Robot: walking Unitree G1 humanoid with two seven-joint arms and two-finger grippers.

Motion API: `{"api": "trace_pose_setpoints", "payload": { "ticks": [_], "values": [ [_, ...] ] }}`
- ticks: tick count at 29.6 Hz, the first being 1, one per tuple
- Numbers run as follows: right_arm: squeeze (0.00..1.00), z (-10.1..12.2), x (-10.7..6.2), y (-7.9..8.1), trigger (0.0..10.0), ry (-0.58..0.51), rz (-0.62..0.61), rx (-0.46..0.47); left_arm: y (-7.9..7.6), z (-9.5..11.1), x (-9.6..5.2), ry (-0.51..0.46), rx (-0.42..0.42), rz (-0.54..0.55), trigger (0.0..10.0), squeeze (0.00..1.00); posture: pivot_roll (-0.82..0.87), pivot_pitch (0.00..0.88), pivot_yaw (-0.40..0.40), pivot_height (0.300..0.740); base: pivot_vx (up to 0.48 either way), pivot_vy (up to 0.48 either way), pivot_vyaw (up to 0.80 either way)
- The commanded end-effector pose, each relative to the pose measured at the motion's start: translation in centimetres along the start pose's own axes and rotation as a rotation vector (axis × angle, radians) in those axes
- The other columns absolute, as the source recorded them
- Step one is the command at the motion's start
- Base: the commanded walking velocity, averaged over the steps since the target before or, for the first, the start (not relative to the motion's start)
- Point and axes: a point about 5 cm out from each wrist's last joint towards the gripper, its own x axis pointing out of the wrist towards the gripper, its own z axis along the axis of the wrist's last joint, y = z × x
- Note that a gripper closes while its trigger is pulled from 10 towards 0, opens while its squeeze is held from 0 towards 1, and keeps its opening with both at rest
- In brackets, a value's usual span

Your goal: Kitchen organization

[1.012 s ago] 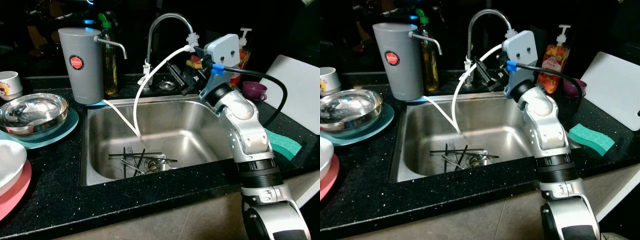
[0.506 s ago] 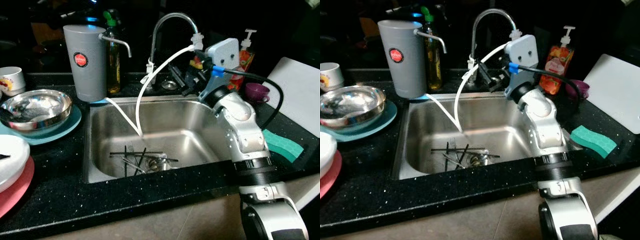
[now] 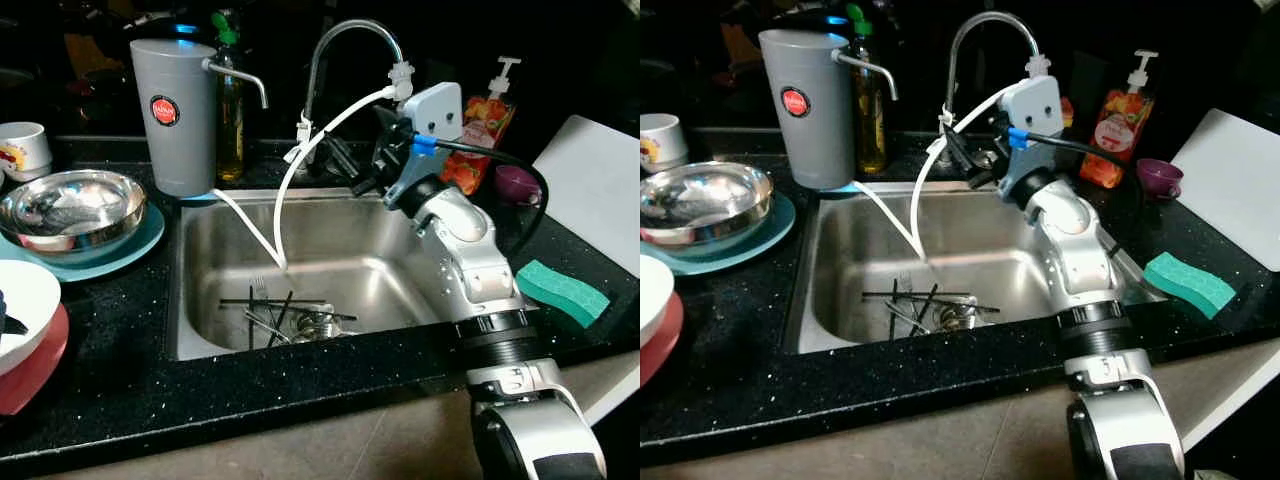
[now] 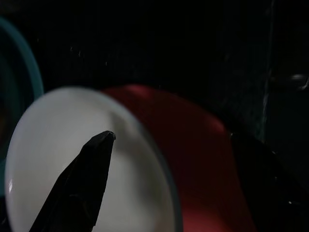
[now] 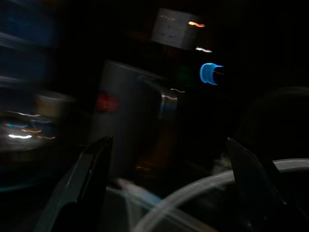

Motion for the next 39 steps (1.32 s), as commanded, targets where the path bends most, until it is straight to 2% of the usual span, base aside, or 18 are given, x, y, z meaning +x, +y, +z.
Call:
{"api": "trace_pose_setpoints", "payload": {
  "ticks": [1, 2, 7, 8, 9, 11, 12, 13, 14, 15, 16, 17, 18, 24, 31, 39],
  "values": [
    [0.00, -0.1, -0.3, 2.4, 10.0, -0.005, 0.201, 0.063, -0.4, -0.2, -0.2, 0.036, 0.016, -0.013, 10.0, 0.00, 0.34, 0.111, -0.138, 0.740, 0.000, 0.000, 0.00],
    [0.00, -0.4, -1.1, 4.4, 10.0, 0.007, 0.358, 0.096, -0.5, -0.4, -0.2, 0.049, 0.006, -0.004, 10.0, 0.00, 0.34, 0.111, -0.138, 0.740, 0.000, 0.000, 0.00],
    [0.00, -0.8, -1.7, 5.4, 10.0, 0.025, 0.433, 0.103, -0.6, -0.5, 0.0, 0.053, 0.002, -0.002, 10.0, 0.00, 0.33, 0.109, -0.134, 0.740, 0.000, 0.000, 0.00],
    [0.00, -1.8, -3.1, 7.6, 10.0, 0.076, 0.599, 0.126, -0.7, -0.7, 0.6, 0.051, -0.001, -0.006, 10.0, 0.00, 0.32, 0.107, -0.128, 0.740, 0.000, 0.000, 0.00],
    [0.00, -1.8, -3.1, 7.6, 10.0, 0.076, 0.599, 0.126, -0.7, -0.7, 0.6, 0.051, -0.001, -0.006, 10.0, 0.00, 0.32, 0.107, -0.128, 0.740, 0.000, 0.000, 0.00],
    [0.00, -2.3, -3.9, 8.9, 10.0, 0.106, 0.696, 0.147, -0.9, -0.8, 0.9, 0.052, -0.002, -0.008, 10.0, 0.00, 0.32, 0.107, -0.128, 0.740, 0.000, 0.000, 0.00],
    [0.00, -2.3, -4.0, 9.2, 10.0, 0.106, 0.721, 0.154, -0.9, -0.9, 1.1, 0.054, -0.002, -0.009, 7.8, 0.00, 0.31, 0.103, -0.122, 0.740, 0.000, 0.000, 0.00],
    [0.00, -2.3, -4.0, 9.2, 10.0, 0.106, 0.721, 0.154, -0.9, -0.9, 1.1, 0.054, -0.002, -0.009, 7.8, 0.00, 0.31, 0.103, -0.122, 0.740, 0.000, 0.000, 0.00],
    [0.00, -2.1, -4.1, 9.7, 10.0, 0.097, 0.762, 0.166, -1.0, -1.0, 1.4, 0.059, 0.000, -0.009, 3.8, 0.00, 0.31, 0.103, -0.122, 0.740, 0.000, 0.000, 0.00],
    [0.00, -2.1, -4.1, 9.7, 10.0, 0.097, 0.762, 0.166, -1.0, -1.0, 1.4, 0.059, 0.000, -0.009, 3.8, 0.00, 0.31, 0.103, -0.122, 0.740, 0.000, 0.000, 0.00],
    [0.00, -1.8, -4.3, 10.0, 10.0, 0.093, 0.797, 0.185, -1.1, -1.1, 1.7, 0.058, -0.001, -0.012, 0.6, 0.00, 0.31, 0.103, -0.122, 0.740, 0.000, 0.000, 0.00],
    [0.00, -1.8, -4.3, 10.0, 10.0, 0.093, 0.797, 0.185, -1.1, -1.1, 1.7, 0.058, -0.001, -0.012, 0.6, 0.00, 0.31, 0.103, -0.122, 0.740, 0.000, 0.000, 0.00],
    [0.00, -1.7, -4.5, 10.1, 10.0, 0.097, 0.813, 0.194, -1.3, -1.3, 1.9, 0.057, -0.003, -0.017, 0.0, 0.00, 0.31, 0.103, -0.122, 0.740, 0.000, 0.000, 0.00],
    [0.00, -1.9, -5.1, 10.4, 10.0, 0.123, 0.836, 0.196, -1.6, -1.5, 2.6, 0.054, -0.010, -0.031, 0.0, 0.00, 0.29, 0.094, -0.116, 0.740, 0.000, 0.000, 0.00],
    [0.00, -1.8, -5.2, 10.1, 10.0, 0.129, 0.830, 0.196, -0.1, -0.7, 2.3, 0.023, 0.015, 0.020, 0.0, 0.00, 0.29, 0.094, -0.116, 0.740, 0.000, 0.000, 0.00],
    [0.00, -1.5, -5.7, 9.8, 10.0, 0.138, 0.847, 0.196, 0.9, 0.9, 2.1, -0.005, 0.116, 0.035, 0.0, 0.00, 0.26, 0.077, -0.102, 0.740, 0.000, 0.000, 0.00]
  ]
}}
